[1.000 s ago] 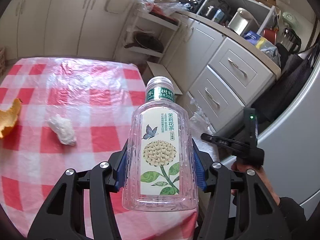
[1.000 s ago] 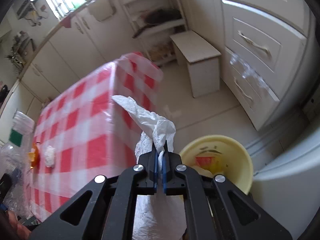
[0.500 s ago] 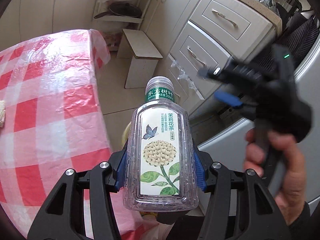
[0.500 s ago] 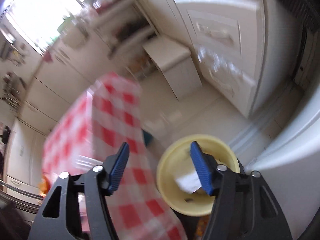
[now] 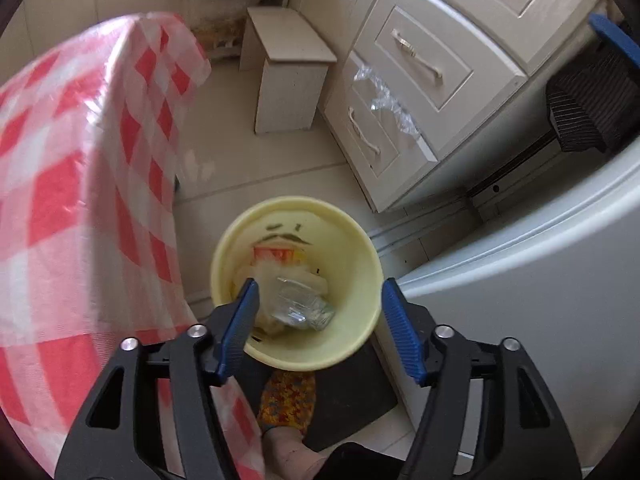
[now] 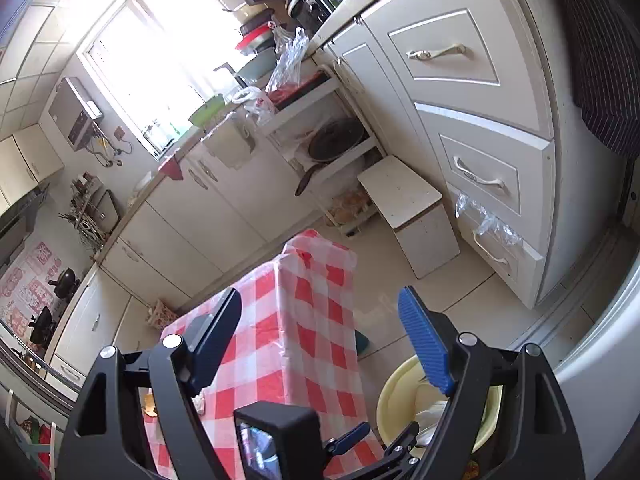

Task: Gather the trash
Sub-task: 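Carry the bottle and tissue sheet to the yellow bin and open both tools, then move both tools back over the table, then move the left tool to the orange peel and the right tool to the tissue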

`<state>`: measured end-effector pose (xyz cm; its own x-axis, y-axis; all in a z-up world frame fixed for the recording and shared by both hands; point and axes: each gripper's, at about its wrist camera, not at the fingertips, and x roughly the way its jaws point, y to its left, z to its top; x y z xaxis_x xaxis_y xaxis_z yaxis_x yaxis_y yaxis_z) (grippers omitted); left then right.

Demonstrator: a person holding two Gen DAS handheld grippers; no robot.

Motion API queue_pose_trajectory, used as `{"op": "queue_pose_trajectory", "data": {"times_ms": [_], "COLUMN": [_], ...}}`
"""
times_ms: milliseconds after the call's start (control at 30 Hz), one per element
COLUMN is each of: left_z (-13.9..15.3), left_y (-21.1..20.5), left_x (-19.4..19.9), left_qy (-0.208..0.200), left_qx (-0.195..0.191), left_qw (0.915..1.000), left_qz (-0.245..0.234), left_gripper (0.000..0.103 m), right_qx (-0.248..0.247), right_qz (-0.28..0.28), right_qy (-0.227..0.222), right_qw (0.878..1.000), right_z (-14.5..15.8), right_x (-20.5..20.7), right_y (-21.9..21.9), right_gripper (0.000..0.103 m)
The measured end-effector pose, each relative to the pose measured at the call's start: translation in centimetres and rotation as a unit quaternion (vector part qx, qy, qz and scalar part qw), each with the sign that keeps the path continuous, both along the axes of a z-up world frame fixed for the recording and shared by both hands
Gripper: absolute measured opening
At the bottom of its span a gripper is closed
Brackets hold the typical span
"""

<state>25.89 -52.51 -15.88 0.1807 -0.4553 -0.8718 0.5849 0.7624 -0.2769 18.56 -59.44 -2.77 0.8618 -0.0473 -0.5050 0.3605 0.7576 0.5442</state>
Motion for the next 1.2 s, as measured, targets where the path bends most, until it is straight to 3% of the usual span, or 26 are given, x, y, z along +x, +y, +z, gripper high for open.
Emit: {"op": "queue_pose_trajectory", "data": {"times_ms": [167, 333, 467, 600, 733, 800, 867, 933, 1200], "left_z": [3.1, 7.0, 9.5, 11.5, 11.6, 10.6, 9.7, 10.2, 10.4], "left_y": [5.5, 16.9, 28.4, 40.5, 50.2, 53.5, 56.4, 58.2, 58.9], "left_x": [-0.2, 0.4, 1.7, 2.7, 2.1, 1.5, 0.9, 0.2, -1.6], "left_qy": [-0.043, -0.104, -0.138, -0.166, -0.16, -0.145, -0.115, -0.13, -0.165], "left_qx": [0.017, 0.034, 0.058, 0.085, 0.063, 0.048, 0.016, -0.025, -0.043], "left_qw": [0.9988, 0.9897, 0.9721, 0.9412, 0.9145, 0.907, 0.9025, 0.8929, 0.886], "left_qz": [0.018, 0.092, 0.18, 0.282, 0.366, 0.392, 0.415, 0.43, 0.431], "left_gripper": [0.07, 0.077, 0.08, 0.08, 0.083, 0.084, 0.084, 0.087, 0.088], "right_qx": [-0.005, -0.012, -0.043, -0.061, -0.076, -0.091, -0.108, -0.113, -0.139], "right_qz": [0.007, 0.033, 0.066, 0.095, 0.129, 0.141, 0.143, 0.147, 0.14], "right_qy": [-0.007, 0.0, 0.004, 0.032, 0.038, 0.036, 0.043, 0.051, 0.067], "right_qw": [1.0, 0.999, 0.997, 0.993, 0.988, 0.985, 0.983, 0.981, 0.978], "right_z": [0.8, 1.1, 0.9, -1.0, -1.6, -1.7, -2.2, -2.9, -4.5], "right_x": [0.0, 1.7, 3.0, 3.7, 3.6, 3.5, 3.5, 3.5, 4.3], "right_y": [1.3, 4.3, 8.3, 12.9, 17.5, 19.7, 21.4, 22.8, 26.1], "right_gripper": [0.079, 0.079, 0.08, 0.082, 0.082, 0.082, 0.084, 0.084, 0.084]}}
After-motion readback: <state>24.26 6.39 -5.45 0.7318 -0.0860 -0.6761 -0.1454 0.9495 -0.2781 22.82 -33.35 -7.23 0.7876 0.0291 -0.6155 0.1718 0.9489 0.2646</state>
